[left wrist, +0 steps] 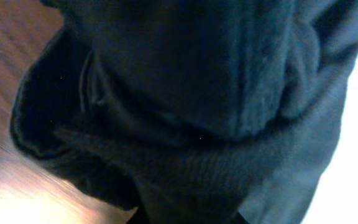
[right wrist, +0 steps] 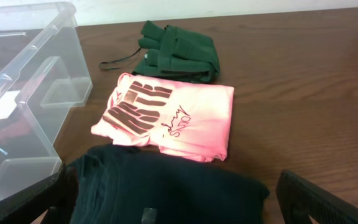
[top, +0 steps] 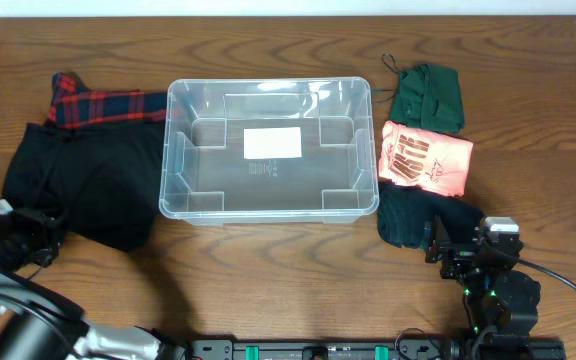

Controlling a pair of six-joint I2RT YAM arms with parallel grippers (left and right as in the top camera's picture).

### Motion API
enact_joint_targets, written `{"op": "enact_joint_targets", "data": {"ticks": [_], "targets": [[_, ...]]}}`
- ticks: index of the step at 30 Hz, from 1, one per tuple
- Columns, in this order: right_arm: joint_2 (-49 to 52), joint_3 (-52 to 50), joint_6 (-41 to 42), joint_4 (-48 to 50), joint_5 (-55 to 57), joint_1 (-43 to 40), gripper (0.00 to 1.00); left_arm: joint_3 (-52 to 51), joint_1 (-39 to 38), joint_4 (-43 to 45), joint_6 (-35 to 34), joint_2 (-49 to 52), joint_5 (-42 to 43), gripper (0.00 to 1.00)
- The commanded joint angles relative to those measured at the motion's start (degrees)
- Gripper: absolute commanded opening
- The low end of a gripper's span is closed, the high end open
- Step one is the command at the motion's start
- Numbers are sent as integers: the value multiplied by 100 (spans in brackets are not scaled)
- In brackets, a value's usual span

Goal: Pack container
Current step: 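Grasp the black garment with the left gripper and gather it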

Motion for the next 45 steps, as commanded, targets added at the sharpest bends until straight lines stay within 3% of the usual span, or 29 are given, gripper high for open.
{"op": "enact_joint_targets", "data": {"ticks": [1,11,17,24,28,31,33,37,39,42,45], "targets": [[-31,-20,48,-4,-46,-13,99,181,-57,17,-634,-1156,640,6],[-31,-20,50,-4,-44,-13,99,675,-186,481,-2463,-4144,299,6],[-31,-20,50,-4,-44,-13,99,675,-780,933,-3309,-4769,363,6],[-31,-20,48,-4,-44,-13,99,675,-1187,914,-3230,-4854,315,6],[-31,-20,48,-4,-46,-13,99,675,-1176,20,-2608,-4725,-297,11],[-31,-20,50,-4,-44,-13,99,675,-1176,-994,-2127,-4513,-1366,17],[-31,-20,50,-4,-44,-13,99,662,-1176,-1668,-1987,-4271,-2203,27],[-31,-20,48,-4,-46,-13,99,660,-1080,-2262,-1904,-3790,-2833,51],[-31,-20,50,-4,-44,-13,99,654,-931,-2389,-1908,-3571,-2988,70],[-31,-20,50,-4,-44,-13,99,621,-540,-2465,-1902,-3215,-2994,82],[-31,-20,50,-4,-46,-13,99,566,15,-2494,-1659,-2789,-2859,88]]}}
